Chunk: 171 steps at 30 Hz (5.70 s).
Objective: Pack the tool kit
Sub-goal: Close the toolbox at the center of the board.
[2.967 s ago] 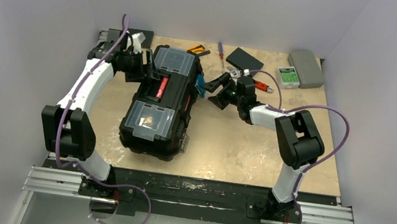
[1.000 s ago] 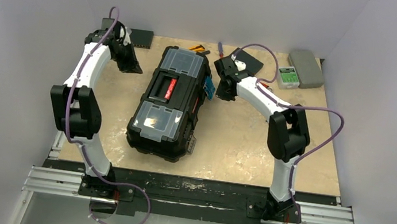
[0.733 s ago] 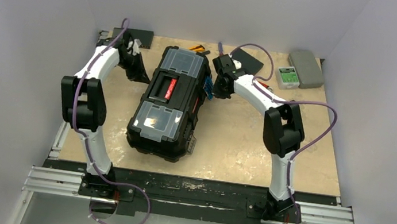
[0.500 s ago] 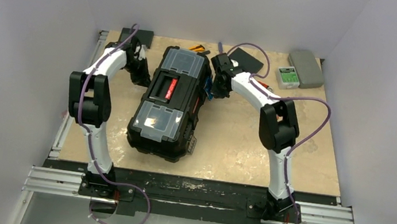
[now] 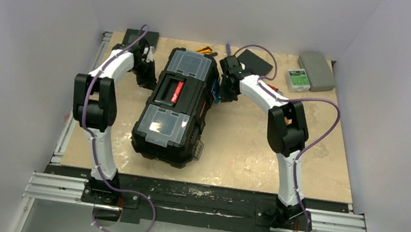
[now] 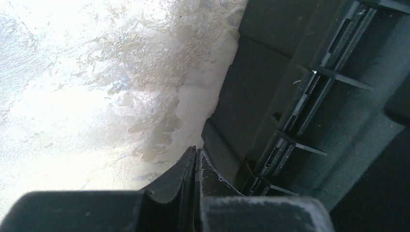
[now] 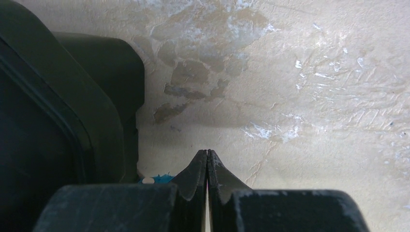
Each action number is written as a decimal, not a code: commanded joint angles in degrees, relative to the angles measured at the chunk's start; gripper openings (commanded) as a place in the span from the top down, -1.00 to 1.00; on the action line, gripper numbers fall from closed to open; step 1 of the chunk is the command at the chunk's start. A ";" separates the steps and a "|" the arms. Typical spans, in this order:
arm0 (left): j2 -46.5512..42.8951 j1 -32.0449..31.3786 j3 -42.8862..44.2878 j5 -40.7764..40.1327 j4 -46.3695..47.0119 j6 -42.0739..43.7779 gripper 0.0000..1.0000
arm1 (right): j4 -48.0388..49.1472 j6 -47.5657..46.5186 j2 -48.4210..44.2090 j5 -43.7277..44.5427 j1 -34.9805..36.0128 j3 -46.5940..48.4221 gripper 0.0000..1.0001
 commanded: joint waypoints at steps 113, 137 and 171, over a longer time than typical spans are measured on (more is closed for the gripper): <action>-98.79 -18.86 -57.86 3.14 -1.66 -24.52 -0.48 | 37.33 -2.06 -27.58 -41.94 -1.15 -51.36 1.00; -74.33 -39.44 -57.21 -12.74 25.98 -29.72 -0.41 | 40.49 -6.61 -22.38 -58.92 -0.93 -56.99 1.00; -36.30 -75.29 -2.34 -45.71 -17.17 -9.81 -0.36 | 47.41 3.10 -46.18 -58.86 -4.62 -73.71 1.00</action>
